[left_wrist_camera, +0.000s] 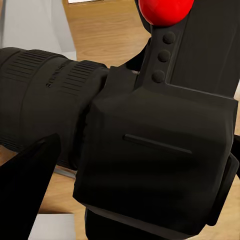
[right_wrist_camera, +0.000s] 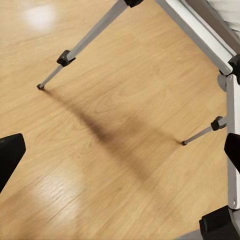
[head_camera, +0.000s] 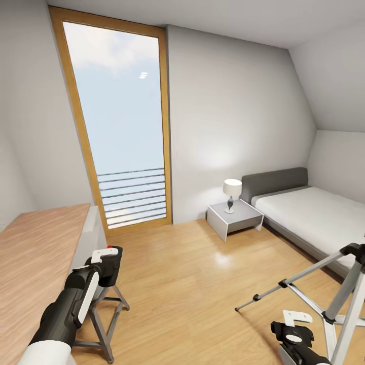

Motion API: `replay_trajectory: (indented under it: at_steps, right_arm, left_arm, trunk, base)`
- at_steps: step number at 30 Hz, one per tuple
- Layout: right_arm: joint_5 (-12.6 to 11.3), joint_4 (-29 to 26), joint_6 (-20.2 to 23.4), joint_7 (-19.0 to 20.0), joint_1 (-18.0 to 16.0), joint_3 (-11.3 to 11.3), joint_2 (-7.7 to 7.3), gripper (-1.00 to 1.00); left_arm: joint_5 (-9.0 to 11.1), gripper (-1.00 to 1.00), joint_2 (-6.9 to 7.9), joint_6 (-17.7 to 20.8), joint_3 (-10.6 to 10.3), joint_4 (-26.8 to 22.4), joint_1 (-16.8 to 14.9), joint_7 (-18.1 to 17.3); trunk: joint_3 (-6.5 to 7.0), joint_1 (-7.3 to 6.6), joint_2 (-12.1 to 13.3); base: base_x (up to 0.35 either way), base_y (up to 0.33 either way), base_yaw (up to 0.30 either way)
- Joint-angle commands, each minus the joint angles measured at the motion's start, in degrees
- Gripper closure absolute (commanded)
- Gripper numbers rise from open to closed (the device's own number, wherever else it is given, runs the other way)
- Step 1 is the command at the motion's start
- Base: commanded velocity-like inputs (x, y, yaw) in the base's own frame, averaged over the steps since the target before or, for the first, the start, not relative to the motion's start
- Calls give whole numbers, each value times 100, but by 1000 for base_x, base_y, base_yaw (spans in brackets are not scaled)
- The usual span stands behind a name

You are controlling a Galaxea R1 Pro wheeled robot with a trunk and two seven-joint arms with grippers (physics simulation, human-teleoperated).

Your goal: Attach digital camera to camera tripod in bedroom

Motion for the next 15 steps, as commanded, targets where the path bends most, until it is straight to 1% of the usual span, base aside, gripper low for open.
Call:
replay_trajectory:
  at_steps: [1,15]
  right_arm:
    - [-16,6,-31,-2,-2,-12,1,-100]
    - [-16,6,-31,-2,-2,-12,1,-100]
  left_arm:
    - [15,100,1,25,-3,-5,-2,22]
    - [18,100,-3,25,-9,-7,-2,22]
  trunk:
    - [-2,2,-5]
    - [-2,2,-5]
  base:
    - [0,10,0]
    - [0,2,0]
